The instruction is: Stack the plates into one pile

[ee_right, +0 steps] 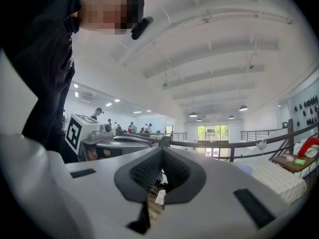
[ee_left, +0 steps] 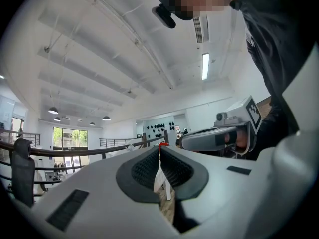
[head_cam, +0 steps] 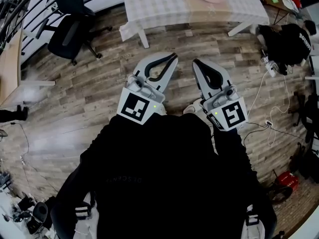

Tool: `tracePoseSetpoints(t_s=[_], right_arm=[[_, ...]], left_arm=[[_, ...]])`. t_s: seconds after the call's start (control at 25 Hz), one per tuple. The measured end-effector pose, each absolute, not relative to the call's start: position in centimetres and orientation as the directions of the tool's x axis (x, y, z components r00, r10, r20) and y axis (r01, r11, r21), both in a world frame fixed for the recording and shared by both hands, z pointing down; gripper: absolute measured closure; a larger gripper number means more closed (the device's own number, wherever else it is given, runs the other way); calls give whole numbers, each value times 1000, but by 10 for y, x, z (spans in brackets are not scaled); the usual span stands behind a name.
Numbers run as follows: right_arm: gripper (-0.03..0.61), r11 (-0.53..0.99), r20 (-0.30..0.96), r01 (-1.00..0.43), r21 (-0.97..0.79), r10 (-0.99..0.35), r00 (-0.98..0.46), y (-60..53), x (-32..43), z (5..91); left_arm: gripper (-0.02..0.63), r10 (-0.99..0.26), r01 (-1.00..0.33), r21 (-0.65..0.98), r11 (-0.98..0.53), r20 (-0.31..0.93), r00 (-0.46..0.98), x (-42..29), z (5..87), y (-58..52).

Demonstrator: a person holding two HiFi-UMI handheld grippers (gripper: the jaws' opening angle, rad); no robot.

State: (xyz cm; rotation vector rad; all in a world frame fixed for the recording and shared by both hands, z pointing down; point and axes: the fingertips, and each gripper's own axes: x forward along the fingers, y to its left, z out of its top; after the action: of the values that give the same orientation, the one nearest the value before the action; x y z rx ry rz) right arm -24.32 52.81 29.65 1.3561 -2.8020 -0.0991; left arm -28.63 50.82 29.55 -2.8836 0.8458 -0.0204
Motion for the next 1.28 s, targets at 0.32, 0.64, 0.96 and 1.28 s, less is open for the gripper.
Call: tracePoseSetpoints(t_s=[0.32, 0.64, 0.96, 1.28], right_arm=[[580, 638, 32, -765, 86, -769, -638, 520, -267, 303], [577, 655, 51, -748, 108, -755, -654, 503, -276, 305], [577, 693, 39, -716, 90, -720, -693, 466, -247, 311], [574, 746, -4, -664, 53, -665, -747, 382, -165, 314]], left_arm=[[592, -549, -547, -114, -830, -15, 836, -303, 303, 503], [592, -558, -558, -108, -823, -31, 829, -307, 303, 487], [592, -609, -607, -114, -786, -22, 793, -283, 309, 451], [592, -674, -666, -134, -734, 18, 739, -208, 316, 373]])
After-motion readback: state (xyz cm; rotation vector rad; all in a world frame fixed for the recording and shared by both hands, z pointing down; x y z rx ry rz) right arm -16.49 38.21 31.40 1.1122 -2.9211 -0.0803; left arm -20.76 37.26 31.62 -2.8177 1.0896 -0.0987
